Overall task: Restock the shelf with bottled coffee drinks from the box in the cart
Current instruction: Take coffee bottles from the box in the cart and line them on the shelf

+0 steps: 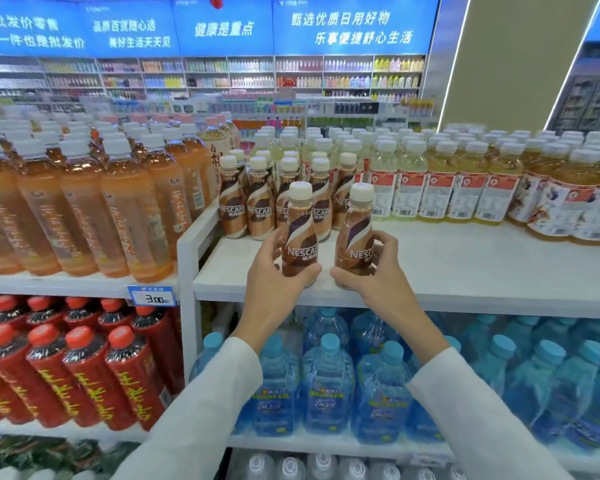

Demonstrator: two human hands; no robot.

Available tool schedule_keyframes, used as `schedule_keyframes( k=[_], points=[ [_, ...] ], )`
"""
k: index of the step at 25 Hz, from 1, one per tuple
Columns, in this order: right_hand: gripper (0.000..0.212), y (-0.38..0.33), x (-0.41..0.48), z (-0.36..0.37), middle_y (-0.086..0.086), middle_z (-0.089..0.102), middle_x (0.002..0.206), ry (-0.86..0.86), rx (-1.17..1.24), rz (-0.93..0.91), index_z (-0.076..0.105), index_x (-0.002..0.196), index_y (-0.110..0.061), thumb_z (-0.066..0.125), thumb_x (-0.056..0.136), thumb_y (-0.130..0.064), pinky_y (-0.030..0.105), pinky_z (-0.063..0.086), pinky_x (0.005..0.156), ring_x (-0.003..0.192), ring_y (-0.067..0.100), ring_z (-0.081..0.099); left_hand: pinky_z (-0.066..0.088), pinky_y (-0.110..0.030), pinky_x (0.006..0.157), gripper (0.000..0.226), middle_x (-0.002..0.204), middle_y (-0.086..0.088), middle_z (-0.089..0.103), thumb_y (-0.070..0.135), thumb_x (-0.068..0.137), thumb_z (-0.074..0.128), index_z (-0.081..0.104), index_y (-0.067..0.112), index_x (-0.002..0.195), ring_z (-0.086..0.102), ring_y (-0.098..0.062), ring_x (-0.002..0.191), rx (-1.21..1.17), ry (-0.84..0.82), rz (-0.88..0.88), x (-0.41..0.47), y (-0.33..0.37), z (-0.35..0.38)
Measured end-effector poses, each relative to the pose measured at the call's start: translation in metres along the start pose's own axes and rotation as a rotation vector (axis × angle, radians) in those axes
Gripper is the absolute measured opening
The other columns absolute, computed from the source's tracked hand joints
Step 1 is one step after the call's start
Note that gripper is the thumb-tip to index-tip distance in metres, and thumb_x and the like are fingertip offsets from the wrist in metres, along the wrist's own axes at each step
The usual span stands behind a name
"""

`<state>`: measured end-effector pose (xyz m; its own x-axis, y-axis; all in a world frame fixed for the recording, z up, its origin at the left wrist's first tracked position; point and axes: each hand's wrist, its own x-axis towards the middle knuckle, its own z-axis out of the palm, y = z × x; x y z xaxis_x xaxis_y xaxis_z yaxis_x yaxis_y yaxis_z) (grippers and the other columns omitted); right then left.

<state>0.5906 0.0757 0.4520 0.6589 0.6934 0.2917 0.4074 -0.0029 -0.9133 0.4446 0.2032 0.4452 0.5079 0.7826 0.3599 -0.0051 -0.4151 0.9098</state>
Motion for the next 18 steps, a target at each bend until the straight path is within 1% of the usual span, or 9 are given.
schedule_keyframes(
  k=[2, 4, 7, 8, 10, 12, 13, 15, 18],
  points=[
    [0.081, 0.0, -0.002, -0.004, -0.018, 0.059, 0.122, 0.038, -0.024, 0.002, 0.038, 0.138, -0.031, 0.087, 0.074, -0.03, 0.018, 0.048, 0.087, 0.104, -0.003, 0.062, 0.049, -0.017, 0.094, 0.08, 0.125, 0.022, 0.063, 0.037, 0.073, 0.089, 0.049, 0.036, 0.143, 0.058, 0.01, 0.113, 0.023, 0.01, -0.005, -0.002, -0.001, -0.003],
    [0.07, -0.001, -0.002, -0.007, -0.014, 0.062, 0.122, 0.088, -0.06, -0.011, 0.048, 0.132, -0.031, 0.087, 0.074, -0.028, 0.021, 0.05, 0.089, 0.105, -0.001, 0.061, 0.048, -0.012, 0.085, 0.073, 0.112, 0.029, 0.063, 0.034, 0.074, 0.089, 0.053, 0.038, 0.136, 0.058, 0.02, 0.101, 0.065, 0.019, -0.027, -0.003, -0.001, -0.003],
    [0.064, -0.003, -0.006, -0.002, -0.021, 0.062, 0.112, 0.138, -0.095, -0.038, 0.051, 0.121, -0.035, 0.09, 0.071, -0.033, 0.008, 0.047, 0.075, 0.1, -0.01, 0.059, 0.045, 0.0, 0.067, 0.065, 0.098, 0.037, 0.058, 0.035, 0.071, 0.092, 0.053, 0.045, 0.121, 0.054, 0.03, 0.089, 0.104, 0.051, -0.042, -0.001, 0.001, -0.001],
    [0.064, -0.004, -0.007, 0.0, -0.024, 0.062, 0.11, 0.156, -0.098, -0.044, 0.051, 0.119, -0.036, 0.091, 0.069, -0.036, 0.006, 0.046, 0.071, 0.098, -0.011, 0.059, 0.044, 0.001, 0.066, 0.064, 0.097, 0.037, 0.058, 0.035, 0.071, 0.092, 0.053, 0.045, 0.12, 0.055, 0.029, 0.088, 0.112, 0.049, -0.04, 0.0, 0.002, 0.0],
    [0.067, -0.005, -0.01, 0.004, -0.024, 0.061, 0.109, 0.184, -0.108, -0.053, 0.05, 0.118, -0.036, 0.092, 0.066, -0.04, 0.007, 0.046, 0.072, 0.098, -0.009, 0.06, 0.047, -0.005, 0.082, 0.063, 0.107, 0.032, 0.061, 0.031, 0.078, 0.086, 0.054, 0.038, 0.132, 0.059, 0.021, 0.093, 0.114, 0.011, -0.037, 0.0, 0.002, 0.003],
    [0.071, -0.004, -0.013, 0.005, -0.02, 0.063, 0.113, 0.186, -0.11, -0.056, 0.05, 0.121, -0.034, 0.093, 0.065, -0.044, 0.013, 0.047, 0.079, 0.103, -0.003, 0.062, 0.048, -0.024, 0.102, 0.067, 0.129, 0.016, 0.06, 0.024, 0.087, 0.078, 0.048, 0.03, 0.146, 0.058, 0.005, 0.112, 0.103, -0.04, -0.033, 0.001, 0.002, 0.006],
    [0.074, -0.004, -0.014, 0.005, -0.018, 0.063, 0.117, 0.186, -0.106, -0.059, 0.05, 0.124, -0.033, 0.092, 0.064, -0.046, 0.017, 0.049, 0.083, 0.106, 0.0, 0.062, 0.046, -0.03, 0.107, 0.069, 0.137, 0.01, 0.056, 0.021, 0.089, 0.076, 0.045, 0.028, 0.15, 0.056, -0.004, 0.12, 0.098, -0.059, -0.029, 0.001, 0.002, 0.006],
    [0.078, -0.001, -0.018, 0.004, -0.015, 0.062, 0.123, 0.194, -0.106, -0.067, 0.05, 0.131, -0.031, 0.09, 0.067, -0.047, 0.022, 0.051, 0.088, 0.11, 0.003, 0.061, 0.046, -0.034, 0.109, 0.073, 0.14, 0.007, 0.049, 0.023, 0.087, 0.078, 0.043, 0.026, 0.151, 0.054, -0.011, 0.126, 0.086, -0.056, -0.024, 0.0, 0.003, 0.007],
    [0.064, 0.0, -0.021, 0.004, -0.021, 0.061, 0.114, 0.21, -0.127, -0.065, 0.049, 0.124, -0.038, 0.088, 0.073, -0.043, 0.014, 0.048, 0.08, 0.103, -0.002, 0.062, 0.05, -0.028, 0.099, 0.083, 0.13, 0.009, 0.056, 0.039, 0.071, 0.091, 0.047, 0.027, 0.14, 0.058, -0.007, 0.117, 0.084, 0.071, -0.027, -0.006, 0.005, 0.01]
  ],
)
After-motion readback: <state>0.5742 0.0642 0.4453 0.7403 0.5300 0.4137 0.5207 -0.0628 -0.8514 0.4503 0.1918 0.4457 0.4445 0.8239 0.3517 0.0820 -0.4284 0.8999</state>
